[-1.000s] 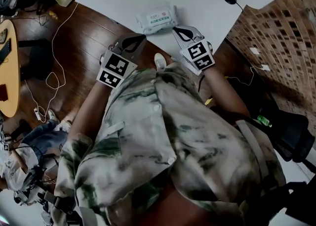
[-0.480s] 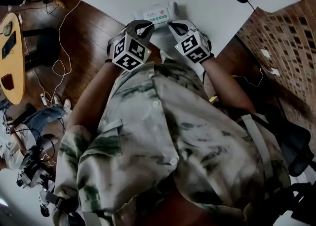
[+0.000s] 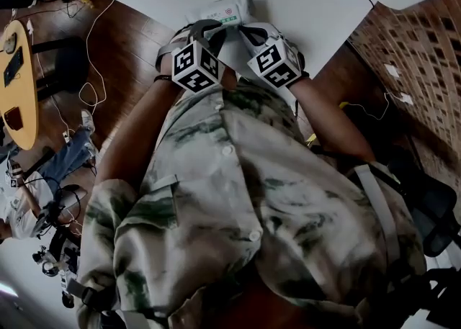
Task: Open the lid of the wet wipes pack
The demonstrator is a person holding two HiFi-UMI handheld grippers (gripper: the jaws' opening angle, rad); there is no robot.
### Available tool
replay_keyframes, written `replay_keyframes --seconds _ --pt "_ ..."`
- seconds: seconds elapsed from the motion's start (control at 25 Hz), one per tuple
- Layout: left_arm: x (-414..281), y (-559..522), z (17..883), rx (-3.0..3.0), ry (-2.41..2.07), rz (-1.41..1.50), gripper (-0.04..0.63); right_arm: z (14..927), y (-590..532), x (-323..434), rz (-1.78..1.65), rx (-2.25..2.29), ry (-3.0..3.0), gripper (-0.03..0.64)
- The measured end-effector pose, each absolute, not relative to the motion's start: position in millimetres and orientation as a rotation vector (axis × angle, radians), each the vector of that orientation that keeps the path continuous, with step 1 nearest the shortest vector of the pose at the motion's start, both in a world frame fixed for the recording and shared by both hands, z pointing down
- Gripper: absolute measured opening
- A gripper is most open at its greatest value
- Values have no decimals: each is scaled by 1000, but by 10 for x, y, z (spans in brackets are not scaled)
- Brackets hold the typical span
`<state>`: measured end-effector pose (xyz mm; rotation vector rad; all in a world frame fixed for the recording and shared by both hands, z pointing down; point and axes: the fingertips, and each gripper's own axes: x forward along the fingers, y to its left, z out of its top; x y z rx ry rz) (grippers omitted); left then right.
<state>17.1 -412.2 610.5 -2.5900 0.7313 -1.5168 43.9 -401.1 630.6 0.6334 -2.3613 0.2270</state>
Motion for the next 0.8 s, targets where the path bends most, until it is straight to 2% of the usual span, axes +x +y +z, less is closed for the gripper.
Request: replay_keyframes --seconds 0.32,0.8 --pt "211 -4167 6208 -2588 718 -1595 69 6313 -4013 426 233 611 -2375 -2" --pt "171 -4264 5985 -2803 674 -1551 23 6322 -4000 435 216 584 -2376 -2"
